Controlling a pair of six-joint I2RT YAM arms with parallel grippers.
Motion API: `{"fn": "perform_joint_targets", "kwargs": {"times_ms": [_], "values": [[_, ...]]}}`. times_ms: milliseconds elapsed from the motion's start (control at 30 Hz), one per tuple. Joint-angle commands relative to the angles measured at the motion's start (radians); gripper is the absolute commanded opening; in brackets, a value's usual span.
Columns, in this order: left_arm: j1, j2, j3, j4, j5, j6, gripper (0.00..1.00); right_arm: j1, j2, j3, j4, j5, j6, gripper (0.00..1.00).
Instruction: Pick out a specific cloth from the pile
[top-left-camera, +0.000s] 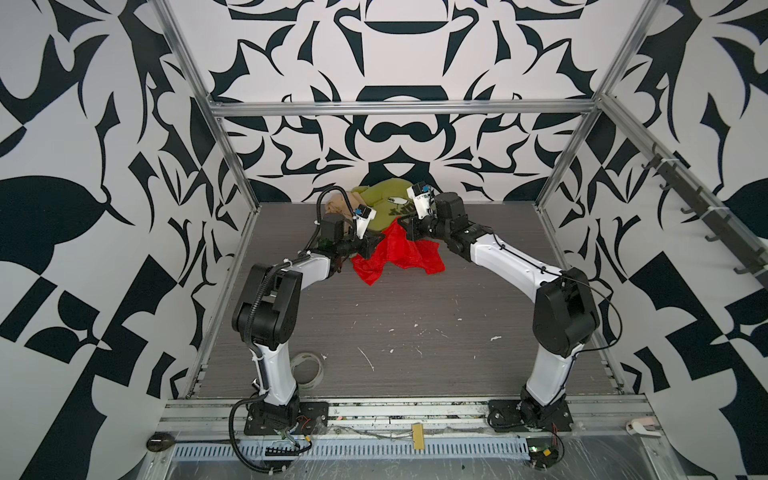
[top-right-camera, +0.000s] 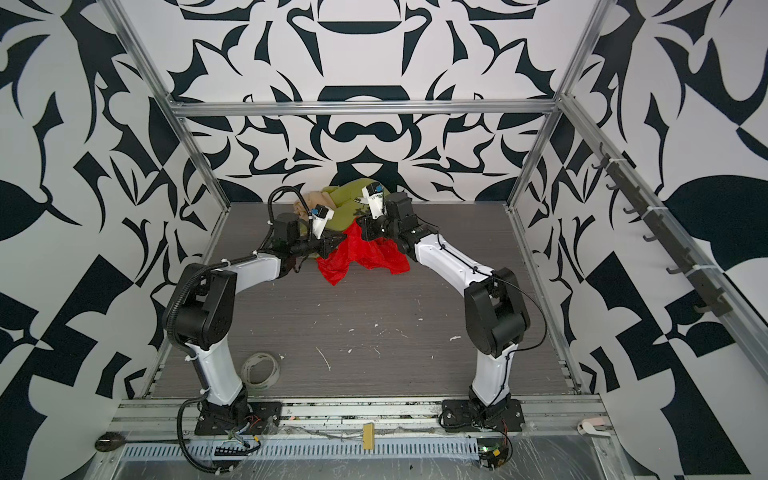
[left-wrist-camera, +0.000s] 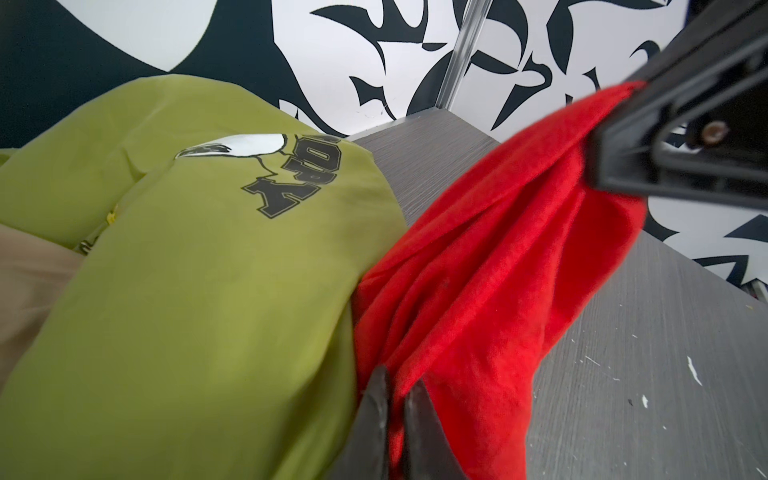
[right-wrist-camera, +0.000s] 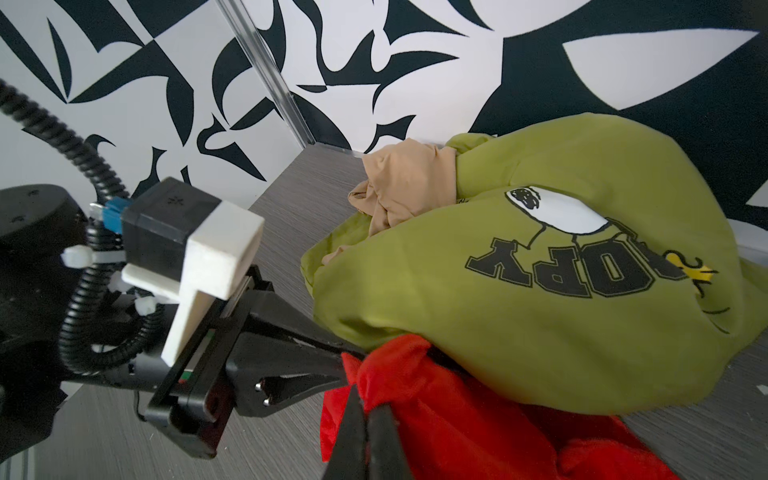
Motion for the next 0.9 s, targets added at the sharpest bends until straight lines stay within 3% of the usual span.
{"fn": "perform_joint_targets", "kwargs": {"times_ms": [0,300,500,867], "values": [[0.006,-0.043,0.018,-0.004,0.024,-0.016,0.12,0.004,-0.076,-0.003,0.071,0.007,0.0,0.0],[0.019,-0.056,0.02,0.007,0.062,-0.072,0.11,0.003,-0.081,-0.007,0.074,0.01,0.0,0.0],[0.031,-0.055,0.031,-0.007,0.08,-0.106,0.0,0.004,-0.084,-0.011,0.076,0.01,0.0,0.0],[0.036,-0.066,0.045,-0.024,0.101,-0.13,0.0,0.004,-0.088,-0.011,0.076,0.013,-0.003,0.0]]}}
